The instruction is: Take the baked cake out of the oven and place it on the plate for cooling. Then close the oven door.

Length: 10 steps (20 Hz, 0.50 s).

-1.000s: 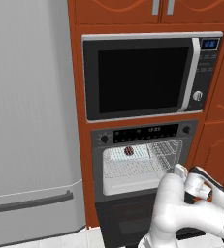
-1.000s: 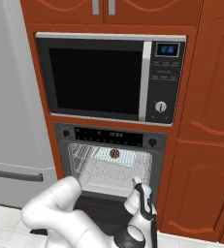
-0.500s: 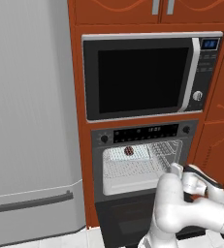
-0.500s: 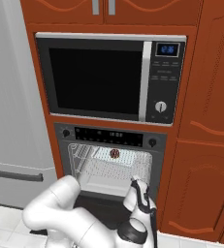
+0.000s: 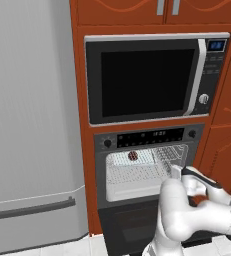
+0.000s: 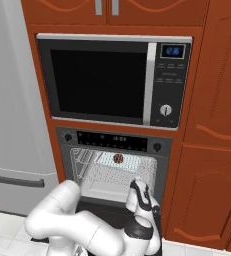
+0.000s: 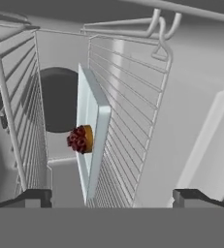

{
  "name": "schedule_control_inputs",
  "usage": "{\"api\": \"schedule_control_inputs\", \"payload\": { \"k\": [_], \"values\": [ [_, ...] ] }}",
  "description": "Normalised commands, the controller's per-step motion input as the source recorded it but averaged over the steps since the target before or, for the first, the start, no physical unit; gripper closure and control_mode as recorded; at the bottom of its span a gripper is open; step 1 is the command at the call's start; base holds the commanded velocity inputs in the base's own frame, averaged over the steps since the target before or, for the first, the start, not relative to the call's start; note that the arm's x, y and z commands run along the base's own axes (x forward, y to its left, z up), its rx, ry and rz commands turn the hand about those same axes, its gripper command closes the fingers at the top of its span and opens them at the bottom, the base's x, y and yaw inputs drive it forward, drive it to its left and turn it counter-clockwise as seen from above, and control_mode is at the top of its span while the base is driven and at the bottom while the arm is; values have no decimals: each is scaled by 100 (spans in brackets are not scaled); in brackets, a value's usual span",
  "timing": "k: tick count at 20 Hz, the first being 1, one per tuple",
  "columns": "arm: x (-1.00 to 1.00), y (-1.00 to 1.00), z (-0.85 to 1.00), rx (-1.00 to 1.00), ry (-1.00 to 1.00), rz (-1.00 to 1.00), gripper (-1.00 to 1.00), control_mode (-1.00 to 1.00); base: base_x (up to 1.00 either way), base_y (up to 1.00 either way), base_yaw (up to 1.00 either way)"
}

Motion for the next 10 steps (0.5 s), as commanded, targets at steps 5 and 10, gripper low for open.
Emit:
{"api": "schedule_control_inputs", "payload": {
  "k": [5, 10],
  "values": [
    [12, 11, -50, 4, -2, 0, -100, -100, 0, 0, 0],
    [10, 8, -55, 4, -2, 0, -100, -100, 0, 0, 0]
  ]
}}
